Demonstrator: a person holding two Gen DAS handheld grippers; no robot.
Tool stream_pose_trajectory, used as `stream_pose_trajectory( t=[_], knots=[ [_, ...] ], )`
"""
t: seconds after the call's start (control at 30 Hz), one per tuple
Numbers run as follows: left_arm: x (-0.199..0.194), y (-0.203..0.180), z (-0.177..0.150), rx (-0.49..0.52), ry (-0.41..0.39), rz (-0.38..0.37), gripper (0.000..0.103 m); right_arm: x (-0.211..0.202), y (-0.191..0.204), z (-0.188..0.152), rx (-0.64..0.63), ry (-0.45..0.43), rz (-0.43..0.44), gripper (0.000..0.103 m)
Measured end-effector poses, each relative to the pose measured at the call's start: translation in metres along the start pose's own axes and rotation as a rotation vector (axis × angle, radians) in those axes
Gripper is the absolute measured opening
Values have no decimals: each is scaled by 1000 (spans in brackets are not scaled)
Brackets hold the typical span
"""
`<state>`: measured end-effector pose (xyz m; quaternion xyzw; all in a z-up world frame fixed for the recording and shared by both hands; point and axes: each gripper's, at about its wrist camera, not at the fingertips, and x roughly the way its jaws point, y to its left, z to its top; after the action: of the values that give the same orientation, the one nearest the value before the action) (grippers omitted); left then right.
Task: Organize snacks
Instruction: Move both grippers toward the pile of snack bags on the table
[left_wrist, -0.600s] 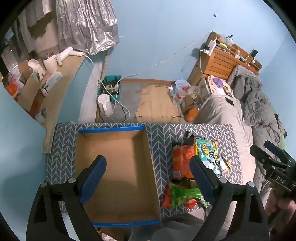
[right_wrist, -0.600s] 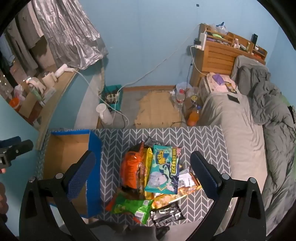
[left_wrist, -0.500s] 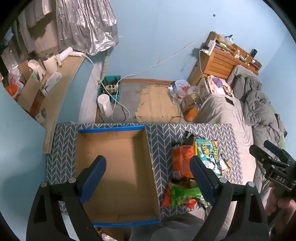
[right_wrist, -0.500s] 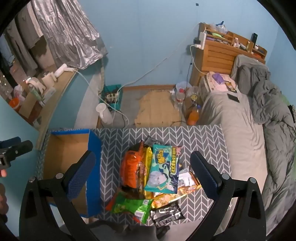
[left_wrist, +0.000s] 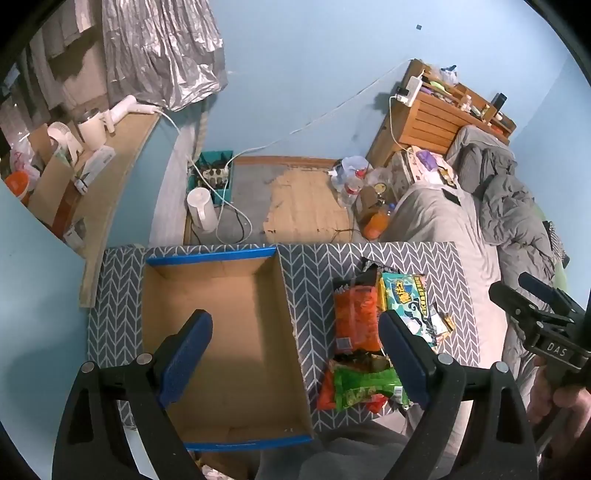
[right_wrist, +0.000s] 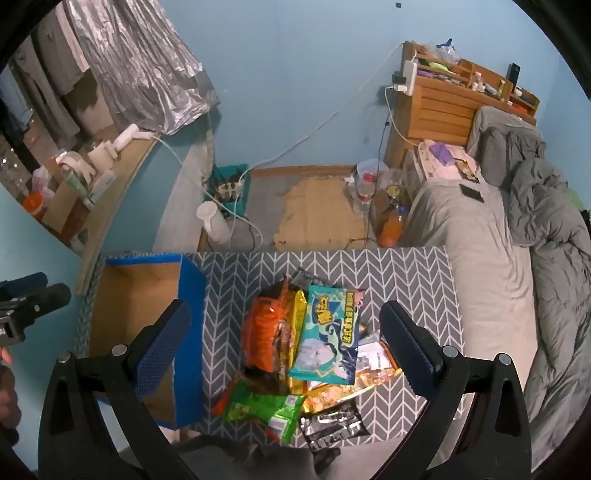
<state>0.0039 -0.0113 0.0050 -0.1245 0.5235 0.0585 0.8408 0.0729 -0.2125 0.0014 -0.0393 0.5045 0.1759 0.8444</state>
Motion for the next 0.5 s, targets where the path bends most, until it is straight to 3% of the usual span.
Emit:
stream_pose_trajectory(
  t=[0.5],
  knots=[
    [2,-7,0,10,1,-5,92,3,-1,1,-2,12,3,100]
  ],
)
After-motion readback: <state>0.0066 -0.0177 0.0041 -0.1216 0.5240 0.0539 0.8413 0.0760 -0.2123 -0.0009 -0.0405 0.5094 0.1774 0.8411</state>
